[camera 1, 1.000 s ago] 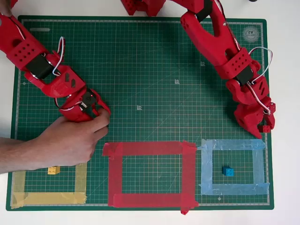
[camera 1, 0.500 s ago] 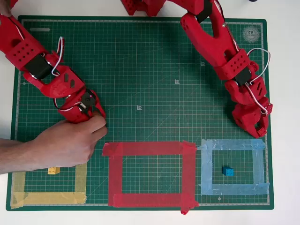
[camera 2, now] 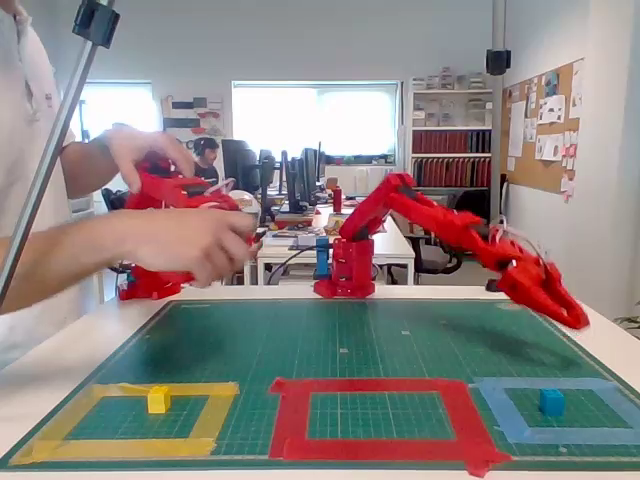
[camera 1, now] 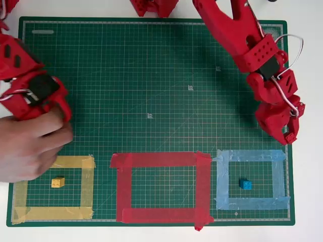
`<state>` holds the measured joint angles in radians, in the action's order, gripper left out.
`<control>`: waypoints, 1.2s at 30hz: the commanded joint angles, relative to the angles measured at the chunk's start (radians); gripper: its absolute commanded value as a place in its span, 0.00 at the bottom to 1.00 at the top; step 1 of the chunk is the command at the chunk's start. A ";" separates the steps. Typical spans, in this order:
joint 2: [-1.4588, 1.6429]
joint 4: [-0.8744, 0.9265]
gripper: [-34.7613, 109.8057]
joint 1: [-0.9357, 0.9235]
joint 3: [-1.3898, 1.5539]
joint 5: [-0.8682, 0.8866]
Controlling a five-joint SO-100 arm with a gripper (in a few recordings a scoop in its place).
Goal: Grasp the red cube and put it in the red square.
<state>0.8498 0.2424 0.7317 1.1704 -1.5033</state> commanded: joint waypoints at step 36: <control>0.158 -0.601 0.25 -0.664 0.578 -0.114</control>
<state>0.9802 -0.2746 0.0414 1.7334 -1.5861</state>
